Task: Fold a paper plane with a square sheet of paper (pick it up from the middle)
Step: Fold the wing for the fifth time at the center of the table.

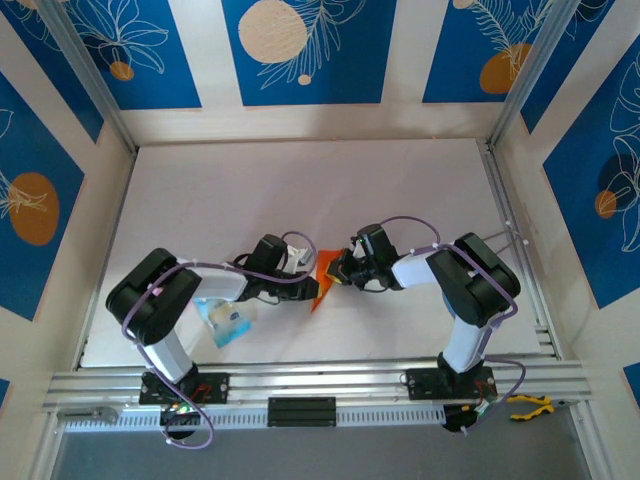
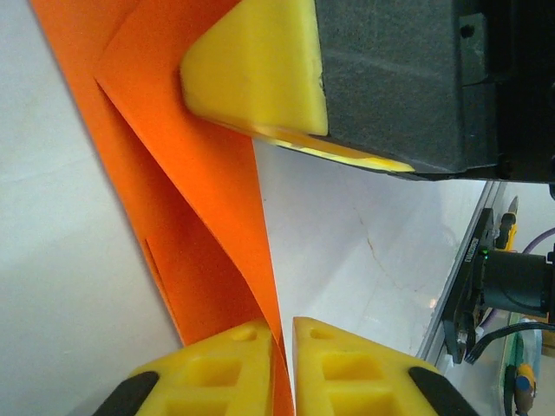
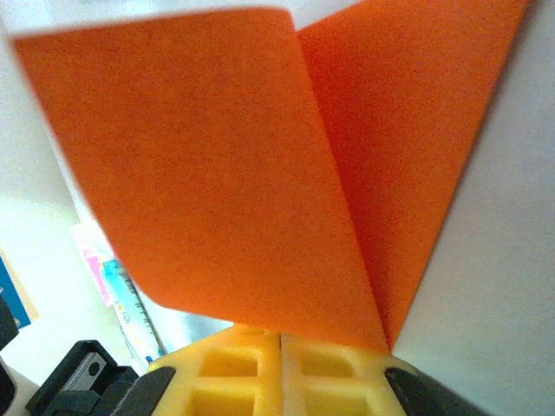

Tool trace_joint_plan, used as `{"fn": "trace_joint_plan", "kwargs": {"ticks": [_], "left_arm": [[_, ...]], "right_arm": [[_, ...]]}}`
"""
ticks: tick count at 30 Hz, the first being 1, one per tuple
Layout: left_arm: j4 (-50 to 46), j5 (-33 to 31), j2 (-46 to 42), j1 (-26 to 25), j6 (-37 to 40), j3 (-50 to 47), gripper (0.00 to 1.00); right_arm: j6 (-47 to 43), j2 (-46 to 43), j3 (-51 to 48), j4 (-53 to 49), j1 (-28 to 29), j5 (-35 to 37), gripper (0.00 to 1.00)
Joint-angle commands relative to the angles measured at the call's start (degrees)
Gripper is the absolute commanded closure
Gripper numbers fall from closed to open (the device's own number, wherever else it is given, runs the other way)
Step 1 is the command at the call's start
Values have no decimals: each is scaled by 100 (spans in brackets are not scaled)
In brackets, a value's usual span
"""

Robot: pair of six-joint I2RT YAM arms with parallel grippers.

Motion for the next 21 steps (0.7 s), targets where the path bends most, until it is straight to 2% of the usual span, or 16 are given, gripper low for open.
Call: {"fn": "trace_joint_plan", "kwargs": {"ticks": [1,11,16,21], "left_arm": [[-144,254,-21,85,108,-58,88],[-547,429,248,78,262,54,97],[-653,688,419,86,296,124,98],[-907,582,445,85,358,152,96]], "right_arm": [[-62,141,85,-419,60,142,97],[-48,170,107,-530,101,219,97],[-39,212,124,-594,119,233,97],[-37,220,109,-623,120,242,97]]}}
